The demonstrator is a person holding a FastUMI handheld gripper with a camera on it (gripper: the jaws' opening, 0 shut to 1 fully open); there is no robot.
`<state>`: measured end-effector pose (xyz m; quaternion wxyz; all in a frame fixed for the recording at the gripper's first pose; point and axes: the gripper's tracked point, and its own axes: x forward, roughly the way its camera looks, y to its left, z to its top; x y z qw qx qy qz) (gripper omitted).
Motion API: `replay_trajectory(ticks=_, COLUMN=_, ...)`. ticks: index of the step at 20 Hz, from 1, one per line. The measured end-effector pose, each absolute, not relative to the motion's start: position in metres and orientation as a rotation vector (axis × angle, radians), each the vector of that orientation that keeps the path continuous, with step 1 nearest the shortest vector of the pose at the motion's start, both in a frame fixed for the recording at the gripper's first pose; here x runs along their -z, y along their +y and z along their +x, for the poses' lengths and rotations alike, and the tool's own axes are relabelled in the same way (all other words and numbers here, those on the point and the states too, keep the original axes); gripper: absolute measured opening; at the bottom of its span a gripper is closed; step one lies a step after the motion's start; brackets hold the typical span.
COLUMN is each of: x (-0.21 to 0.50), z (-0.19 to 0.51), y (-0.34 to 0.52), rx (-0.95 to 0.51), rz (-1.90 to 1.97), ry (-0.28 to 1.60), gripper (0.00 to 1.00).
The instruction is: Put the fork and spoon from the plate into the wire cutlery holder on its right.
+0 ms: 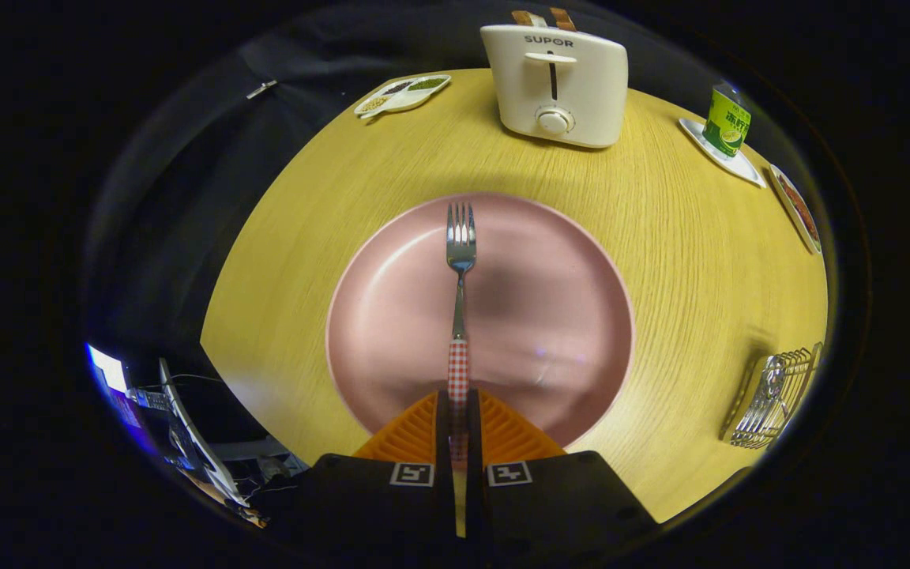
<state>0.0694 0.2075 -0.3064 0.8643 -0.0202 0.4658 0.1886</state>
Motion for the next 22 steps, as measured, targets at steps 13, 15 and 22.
replay_trajectory(ticks=13, x=0.245, z=0.034, y=0.15, rx=-0.443, rz=0.047, ry=0.953, gripper=0.06)
replay_trajectory(ticks=15, x=0.228, z=0.021, y=0.127, rx=-0.452, rz=0.042, ry=0.959, gripper=0.06)
replay_trajectory(ticks=22, x=0.174, z=-0.018, y=0.018, rx=-0.411, rz=0.016, ry=0.973, gripper=0.06)
